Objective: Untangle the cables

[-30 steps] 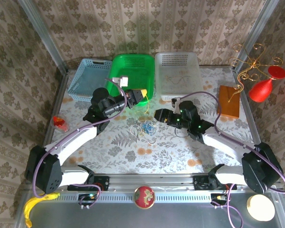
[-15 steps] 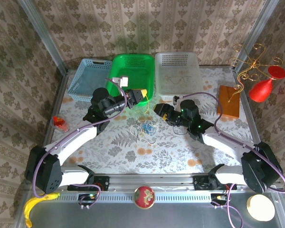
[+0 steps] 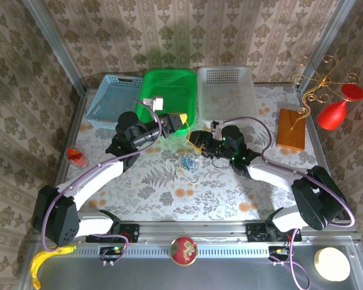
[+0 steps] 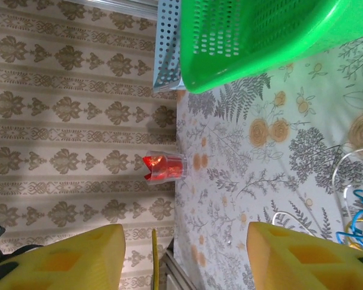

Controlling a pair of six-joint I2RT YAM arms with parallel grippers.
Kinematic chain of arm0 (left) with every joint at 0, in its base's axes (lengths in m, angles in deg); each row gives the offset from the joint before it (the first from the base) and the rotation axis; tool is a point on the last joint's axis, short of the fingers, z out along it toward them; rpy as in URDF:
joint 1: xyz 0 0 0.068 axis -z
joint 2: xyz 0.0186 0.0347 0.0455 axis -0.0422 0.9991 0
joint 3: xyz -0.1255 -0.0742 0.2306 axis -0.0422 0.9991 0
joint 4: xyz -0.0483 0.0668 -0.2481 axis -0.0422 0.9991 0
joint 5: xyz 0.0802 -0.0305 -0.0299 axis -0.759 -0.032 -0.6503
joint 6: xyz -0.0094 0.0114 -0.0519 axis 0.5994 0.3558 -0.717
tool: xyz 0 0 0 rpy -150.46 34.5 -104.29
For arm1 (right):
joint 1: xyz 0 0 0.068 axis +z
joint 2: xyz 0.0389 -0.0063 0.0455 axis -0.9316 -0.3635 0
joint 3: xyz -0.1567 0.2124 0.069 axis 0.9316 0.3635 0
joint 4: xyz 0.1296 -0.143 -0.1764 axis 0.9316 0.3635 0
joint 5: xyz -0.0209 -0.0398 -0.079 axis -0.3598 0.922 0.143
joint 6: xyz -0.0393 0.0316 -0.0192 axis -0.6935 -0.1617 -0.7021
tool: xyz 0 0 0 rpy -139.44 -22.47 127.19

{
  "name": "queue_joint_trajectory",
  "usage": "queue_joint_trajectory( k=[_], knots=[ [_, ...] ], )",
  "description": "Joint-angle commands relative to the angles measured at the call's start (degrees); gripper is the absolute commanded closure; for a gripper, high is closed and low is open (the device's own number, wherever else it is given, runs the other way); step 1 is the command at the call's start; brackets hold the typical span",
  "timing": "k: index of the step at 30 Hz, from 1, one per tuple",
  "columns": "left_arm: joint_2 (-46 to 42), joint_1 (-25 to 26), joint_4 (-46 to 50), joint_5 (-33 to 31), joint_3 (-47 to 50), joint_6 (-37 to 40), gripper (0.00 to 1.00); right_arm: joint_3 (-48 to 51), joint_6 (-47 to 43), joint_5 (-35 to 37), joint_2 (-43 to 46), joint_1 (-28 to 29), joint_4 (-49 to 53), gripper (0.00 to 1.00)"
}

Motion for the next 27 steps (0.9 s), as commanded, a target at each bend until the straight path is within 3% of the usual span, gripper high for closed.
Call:
queue_joint_trajectory(
  k=[1,3,5,8,9,14,18,22,27],
  knots=[
    [-0.99,-0.45,-1.55,0.89,-1.05,1.71,1.0,-1.98,1.97,-2.16,-1.6,0.83,-3.8,0.45],
    [-1.1,-0.46,-1.54,0.86,-1.0,1.89,1.0,-2.16,2.36,-2.81,-2.28,1.11,-4.74,0.53],
    [-1.23,-0.49,-1.46,0.85,-0.89,2.03,1.0,-2.25,2.22,-2.97,-2.56,1.18,-4.74,0.67],
    [-1.74,-0.78,-1.35,0.87,-0.12,2.08,1.0,-2.03,1.2,-2.53,-2.14,-0.06,-3.48,0.97],
    [-2.11,-0.96,-1.45,0.73,0.48,2.12,1.0,-1.86,0.84,-2.36,-1.77,-1.09,-2.83,1.0],
    [-5.59,-2.37,-1.13,-0.95,5.2,2.97,1.0,-3.1,-3.24,-1.14,2.17,-7.68,4.72,1.0],
    [-9.5,-3.56,-0.52,-5.35,11.99,4.62,1.0,-7.21,-9.64,3.84,8.47,-11.35,15.83,1.0],
    [-11.72,-4.4,-2.82,-8.66,18.14,4.61,1.0,-10.59,-13.38,9.44,11.89,-12.63,20.76,1.0],
    [-11.45,-4.58,-2.6,-9.95,20.52,6.0,1.0,-13.64,-14.23,10.85,11.94,-12.68,20.95,1.0]
  ],
)
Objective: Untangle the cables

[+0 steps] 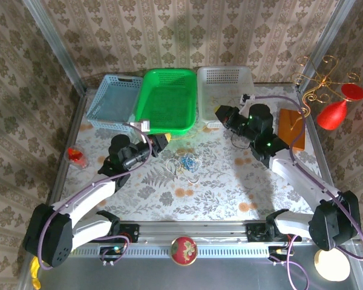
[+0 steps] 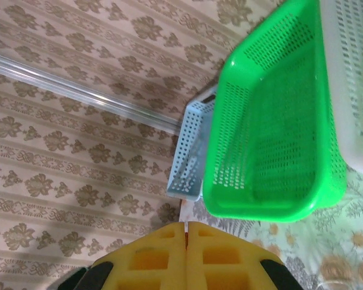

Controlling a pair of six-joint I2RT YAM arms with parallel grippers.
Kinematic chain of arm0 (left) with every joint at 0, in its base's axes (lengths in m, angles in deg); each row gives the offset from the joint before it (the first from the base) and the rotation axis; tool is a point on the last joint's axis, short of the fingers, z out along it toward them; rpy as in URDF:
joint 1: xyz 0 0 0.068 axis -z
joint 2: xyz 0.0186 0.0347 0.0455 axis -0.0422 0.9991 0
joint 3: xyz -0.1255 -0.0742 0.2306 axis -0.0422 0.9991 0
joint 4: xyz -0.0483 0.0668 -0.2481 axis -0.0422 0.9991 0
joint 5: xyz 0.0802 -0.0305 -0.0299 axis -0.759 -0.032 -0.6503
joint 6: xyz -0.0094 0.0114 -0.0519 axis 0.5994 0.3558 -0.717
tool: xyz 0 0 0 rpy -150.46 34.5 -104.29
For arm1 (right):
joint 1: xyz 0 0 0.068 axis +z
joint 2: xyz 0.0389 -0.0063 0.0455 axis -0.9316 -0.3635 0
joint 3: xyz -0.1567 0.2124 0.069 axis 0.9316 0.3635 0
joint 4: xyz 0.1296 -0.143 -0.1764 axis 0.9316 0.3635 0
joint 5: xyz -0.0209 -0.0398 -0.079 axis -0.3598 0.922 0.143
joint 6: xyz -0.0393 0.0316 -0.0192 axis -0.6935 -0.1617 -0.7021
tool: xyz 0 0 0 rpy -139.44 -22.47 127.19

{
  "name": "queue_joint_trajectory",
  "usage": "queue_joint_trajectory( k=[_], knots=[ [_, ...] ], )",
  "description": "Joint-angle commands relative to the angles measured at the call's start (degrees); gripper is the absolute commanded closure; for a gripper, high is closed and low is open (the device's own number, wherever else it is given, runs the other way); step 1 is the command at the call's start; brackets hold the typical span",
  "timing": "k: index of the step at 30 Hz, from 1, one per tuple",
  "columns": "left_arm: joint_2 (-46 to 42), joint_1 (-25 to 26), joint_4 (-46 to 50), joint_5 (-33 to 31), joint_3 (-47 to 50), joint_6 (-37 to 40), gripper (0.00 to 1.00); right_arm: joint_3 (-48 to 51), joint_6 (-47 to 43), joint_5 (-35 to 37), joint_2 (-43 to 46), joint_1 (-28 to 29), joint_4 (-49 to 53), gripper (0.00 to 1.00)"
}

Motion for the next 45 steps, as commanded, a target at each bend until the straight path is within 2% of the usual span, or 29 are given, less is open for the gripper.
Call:
queue_joint_trajectory(
  k=[1,6,13,15,21,28,30,43,44,45],
  knots=[
    [-0.59,-0.53,-1.57,-2.63,0.5,2.95,1.0,-1.6,-2.79,3.83,0.03,-0.09,3.38,1.0],
    [0.42,-1.33,-1.67,-5.29,2.74,3.7,1.0,-6.54,-5.13,4.73,-0.19,-0.2,5.7,1.0],
    [4.03,-1.66,-4.32,-4.2,1.82,4.43,1.0,-15.31,-7.9,1.49,-5.12,-0.07,8.15,1.0],
    [4.68,-1.78,-5.19,-3.88,1.28,4.32,0.9,-17.63,-8.89,0.97,-6.81,0.04,8.9,1.0],
    [5.66,-2.53,-5.21,-2.67,-0.52,4.76,0.37,-24.29,-14.05,2.63,-11.98,0.17,12.87,1.0],
    [4.02,-3.05,-1.72,-2.42,-0.98,5.33,0.12,-35.52,-24.51,11.73,-19.65,-0.02,20.82,1.0],
    [3.35,-4.89,-0.31,-2.33,-1.25,5.68,0.0,-38.56,-28.09,16.04,-22.07,-0.2,22.47,1.0],
    [-1.8,-6.81,8.97,-3.45,-3.52,6.89,0.0,-56.79,-44.21,37.24,-40.04,-1.64,29.56,1.0],
    [-1.93,-6.8,9.31,-3.47,-3.71,6.88,0.0,-57.26,-45.08,38.45,-41.24,-1.72,29.57,0.99],
    [-2.06,-6.81,9.76,-3.51,-3.87,6.87,0.0,-57.69,-46.15,39.64,-42.49,-1.72,29.49,0.92]
  ],
)
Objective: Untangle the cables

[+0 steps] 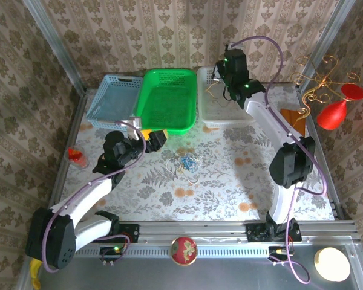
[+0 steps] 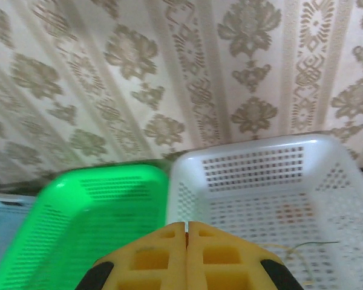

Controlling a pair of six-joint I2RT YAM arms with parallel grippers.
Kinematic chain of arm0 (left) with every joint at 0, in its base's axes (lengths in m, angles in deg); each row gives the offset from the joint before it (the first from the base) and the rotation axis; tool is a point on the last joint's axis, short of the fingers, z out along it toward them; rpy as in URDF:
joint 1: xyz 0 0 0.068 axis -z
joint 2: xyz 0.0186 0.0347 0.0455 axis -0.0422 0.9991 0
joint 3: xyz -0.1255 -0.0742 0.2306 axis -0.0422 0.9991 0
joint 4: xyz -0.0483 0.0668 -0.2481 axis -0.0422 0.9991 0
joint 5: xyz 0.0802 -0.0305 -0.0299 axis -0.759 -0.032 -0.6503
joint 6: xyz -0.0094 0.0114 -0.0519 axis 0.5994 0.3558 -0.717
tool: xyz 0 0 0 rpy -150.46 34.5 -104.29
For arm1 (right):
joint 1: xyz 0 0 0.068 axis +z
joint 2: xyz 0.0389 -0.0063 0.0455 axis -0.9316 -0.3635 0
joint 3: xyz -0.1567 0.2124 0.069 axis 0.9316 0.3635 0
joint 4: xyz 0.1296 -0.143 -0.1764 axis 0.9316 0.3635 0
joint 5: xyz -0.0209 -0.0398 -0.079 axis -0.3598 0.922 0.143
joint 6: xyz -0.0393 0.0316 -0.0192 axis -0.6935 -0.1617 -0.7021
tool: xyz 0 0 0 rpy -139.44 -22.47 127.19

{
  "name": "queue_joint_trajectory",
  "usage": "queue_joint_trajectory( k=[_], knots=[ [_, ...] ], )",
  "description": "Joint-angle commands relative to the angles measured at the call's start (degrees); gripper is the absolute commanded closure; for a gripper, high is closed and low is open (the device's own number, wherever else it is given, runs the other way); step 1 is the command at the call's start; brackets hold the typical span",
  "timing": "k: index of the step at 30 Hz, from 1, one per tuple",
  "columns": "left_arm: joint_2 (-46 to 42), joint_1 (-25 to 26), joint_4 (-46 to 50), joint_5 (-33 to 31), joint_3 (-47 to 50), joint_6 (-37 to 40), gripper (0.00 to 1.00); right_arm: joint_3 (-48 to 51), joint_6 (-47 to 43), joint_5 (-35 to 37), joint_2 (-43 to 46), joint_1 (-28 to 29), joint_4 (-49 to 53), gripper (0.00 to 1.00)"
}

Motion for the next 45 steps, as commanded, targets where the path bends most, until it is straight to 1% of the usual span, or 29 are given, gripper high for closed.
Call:
queue_joint_trajectory(
  k=[1,2,3,4,5,6,9,13,18,21,25,30,34,37,40,45],
  knots=[
    [-1.42,-0.4,2.63,-0.3,-2.38,1.47,0.0,-2.51,-6.08,8.38,-4.28,-0.29,2.82,0.79],
    [-1.59,-0.4,3.24,-0.3,-2.65,1.6,0.0,-3.45,-6.59,8.23,-5.53,-0.53,3.98,0.62],
    [-1.81,-0.42,3.71,-0.3,-2.91,1.71,0.0,-4.36,-6.91,7.65,-6.41,-0.58,5.11,0.53],
    [-2.04,-0.4,4.39,-0.3,-3.18,1.82,0.0,-5.4,-7.05,7.3,-7.15,-0.73,6.64,0.46],
    [-2.23,-0.37,4.83,-0.3,-3.31,1.87,0.0,-6.2,-7.13,6.36,-7.52,-0.68,8.06,0.42],
    [-2.46,-0.44,5.13,-0.3,-3.45,1.99,0.0,-6.4,-7.14,5.28,-7.32,-0.66,8.8,0.4],
    [-2.7,-0.39,6.12,-0.47,-3.8,2.22,0.0,-5.42,-6.16,1.4,-5.09,-0.7,9.58,0.39],
    [-2.41,-0.37,6.72,-0.18,-3.84,2.26,0.0,-2.59,-3.65,-5.56,-0.66,-0.55,10.01,0.4],
    [-1.29,-0.41,7.21,0.56,-3.84,2.26,0.0,3.87,-0.08,-12.69,6.06,1.12,9.31,0.4],
    [-0.33,-0.51,7.63,1.17,-4.02,2.17,0.0,10.19,2.43,-16.05,10.27,2.89,7.34,0.4],
    [0.53,-0.81,8.61,1.61,-4.02,2.41,0.0,19.24,4.68,-17.91,15.4,6.35,4.72,0.41],
    [1.72,-1.19,10.33,2.58,-4.16,3.96,0.0,33.93,10.44,-21.35,20.43,10.48,-1.71,0.42],
    [2.05,-1.6,11.32,2.55,-3.77,4.98,0.0,45.33,17.82,-23.43,20.97,13.06,-9.78,0.44],
    [2.55,-1.69,10.99,2.42,-3.08,5.03,0.0,51.28,22.73,-24.01,19.6,14.57,-15.34,0.44],
    [3.08,-1.69,10.68,2.57,-2.71,5.07,0.0,55.94,27.23,-24.26,17.48,15.64,-21.12,0.44],
    [3.3,-1.84,10.47,2.94,-2.44,5.29,0.0,59.86,32.05,-24.68,14.93,16.39,-27.45,0.46]
  ],
)
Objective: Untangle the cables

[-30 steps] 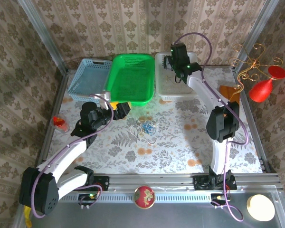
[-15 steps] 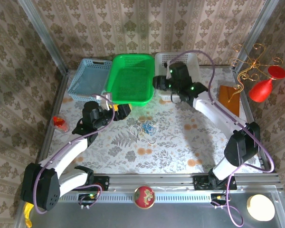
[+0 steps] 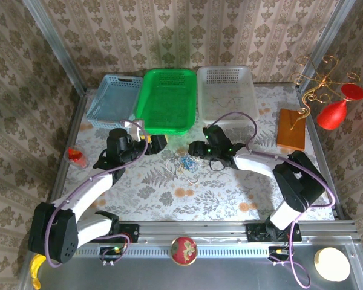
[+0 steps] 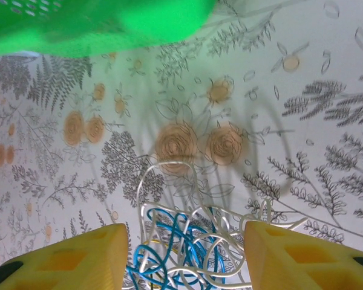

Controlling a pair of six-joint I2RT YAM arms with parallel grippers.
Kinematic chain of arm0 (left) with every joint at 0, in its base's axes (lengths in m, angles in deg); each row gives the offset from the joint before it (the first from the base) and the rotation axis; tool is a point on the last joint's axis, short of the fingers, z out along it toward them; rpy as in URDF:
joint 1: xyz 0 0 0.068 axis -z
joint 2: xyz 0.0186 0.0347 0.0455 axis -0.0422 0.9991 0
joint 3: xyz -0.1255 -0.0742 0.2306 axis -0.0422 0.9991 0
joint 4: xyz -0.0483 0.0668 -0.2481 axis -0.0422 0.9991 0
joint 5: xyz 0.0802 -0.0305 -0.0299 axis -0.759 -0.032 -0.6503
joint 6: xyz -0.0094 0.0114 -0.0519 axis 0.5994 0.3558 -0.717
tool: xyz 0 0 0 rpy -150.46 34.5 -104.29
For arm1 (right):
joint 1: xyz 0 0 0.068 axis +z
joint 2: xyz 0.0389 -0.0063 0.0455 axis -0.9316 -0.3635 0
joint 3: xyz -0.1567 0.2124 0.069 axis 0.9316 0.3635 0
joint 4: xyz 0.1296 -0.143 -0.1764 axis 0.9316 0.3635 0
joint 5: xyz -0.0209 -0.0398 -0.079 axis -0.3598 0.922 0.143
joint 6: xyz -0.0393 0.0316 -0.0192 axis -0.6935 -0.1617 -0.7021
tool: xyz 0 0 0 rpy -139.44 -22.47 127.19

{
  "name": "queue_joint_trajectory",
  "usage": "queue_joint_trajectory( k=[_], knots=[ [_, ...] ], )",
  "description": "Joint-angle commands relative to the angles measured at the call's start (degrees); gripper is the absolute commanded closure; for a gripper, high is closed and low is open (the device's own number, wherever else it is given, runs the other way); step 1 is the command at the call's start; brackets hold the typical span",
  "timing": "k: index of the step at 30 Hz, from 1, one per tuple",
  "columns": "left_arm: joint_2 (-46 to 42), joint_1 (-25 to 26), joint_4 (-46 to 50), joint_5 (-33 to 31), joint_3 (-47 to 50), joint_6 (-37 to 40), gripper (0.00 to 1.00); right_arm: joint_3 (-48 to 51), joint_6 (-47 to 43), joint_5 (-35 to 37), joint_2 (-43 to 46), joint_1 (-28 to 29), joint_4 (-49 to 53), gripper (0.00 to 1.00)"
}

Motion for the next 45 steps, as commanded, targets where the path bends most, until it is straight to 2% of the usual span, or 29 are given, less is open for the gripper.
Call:
queue_joint_trajectory(
  k=[1,10,24,32,35,39,45],
  knots=[
    [0.11,-0.38,0.18,1.13,0.03,1.56,0.0,1.52,6.06,-1.16,-1.43,0.45,-8.46,0.47],
    [0.2,-0.4,-0.63,0.89,0.81,1.59,0.0,2.12,9.5,-3.19,-3.8,0.98,-12.93,0.56],
    [0.42,-0.38,-1.78,1.05,1.26,1.39,0.0,4.52,10.05,-1.87,-3.21,2.22,-13.09,0.58],
    [0.9,-0.38,-2.57,1.3,1.53,1.14,0.0,5.56,9.81,-1.35,-1.65,2.48,-12.57,0.73],
    [1.08,-0.43,-2.8,1.4,1.6,0.96,0.0,5.64,9.43,-1.11,-0.97,2.48,-12.09,0.82],
    [1.3,-0.38,-2.9,1.49,1.62,1.06,0.0,5.16,8.5,-0.99,0.56,2.48,-10.43,1.0],
    [1.44,-0.43,-2.75,1.75,1.61,1.83,0.0,2.48,5.89,-2.13,4.16,2.48,-6.25,1.0]
  ],
)
